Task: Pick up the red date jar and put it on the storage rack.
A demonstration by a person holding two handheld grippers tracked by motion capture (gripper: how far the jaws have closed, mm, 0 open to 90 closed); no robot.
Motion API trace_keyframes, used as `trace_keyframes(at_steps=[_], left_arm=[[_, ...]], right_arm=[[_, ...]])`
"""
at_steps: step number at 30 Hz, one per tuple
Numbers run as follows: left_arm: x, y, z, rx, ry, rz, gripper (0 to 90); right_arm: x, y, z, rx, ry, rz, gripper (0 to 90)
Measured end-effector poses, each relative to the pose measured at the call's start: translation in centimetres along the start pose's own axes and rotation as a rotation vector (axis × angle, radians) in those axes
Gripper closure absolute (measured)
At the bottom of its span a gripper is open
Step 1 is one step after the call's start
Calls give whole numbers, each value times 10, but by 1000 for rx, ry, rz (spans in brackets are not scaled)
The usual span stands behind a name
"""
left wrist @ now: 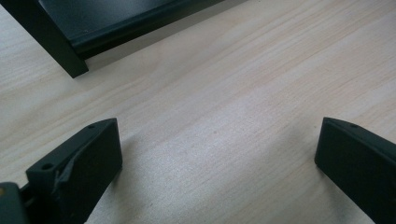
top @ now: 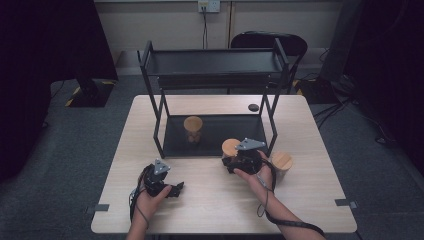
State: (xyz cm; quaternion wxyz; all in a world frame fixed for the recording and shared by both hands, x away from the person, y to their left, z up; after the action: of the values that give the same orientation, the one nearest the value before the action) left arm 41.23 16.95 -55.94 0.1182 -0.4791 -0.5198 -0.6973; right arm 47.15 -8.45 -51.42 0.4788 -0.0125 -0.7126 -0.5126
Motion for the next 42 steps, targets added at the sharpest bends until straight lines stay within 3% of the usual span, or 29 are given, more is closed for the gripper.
trace_keyframes(at_steps=[16, 42], left_arm=[[0, 0, 0, 0, 0, 0, 3], [0, 0, 0, 0, 0, 0, 3]], right_arm=[[-1, 20, -7, 0, 5, -2, 251], [-15, 43, -4, 26, 1, -4, 251]])
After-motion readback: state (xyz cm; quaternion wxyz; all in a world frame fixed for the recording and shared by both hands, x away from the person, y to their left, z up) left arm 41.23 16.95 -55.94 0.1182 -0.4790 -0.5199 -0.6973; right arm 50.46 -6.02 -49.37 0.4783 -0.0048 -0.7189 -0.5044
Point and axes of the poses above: each handheld gripper's, and its own axes: x roughly backward along the jaws, y roughly out of its top, z roughly to its left, the point moved 7 cm from there along -x, roughly forward along the jaws, and after that the axes turned 8 degrees about z, right-handed, at the moved point
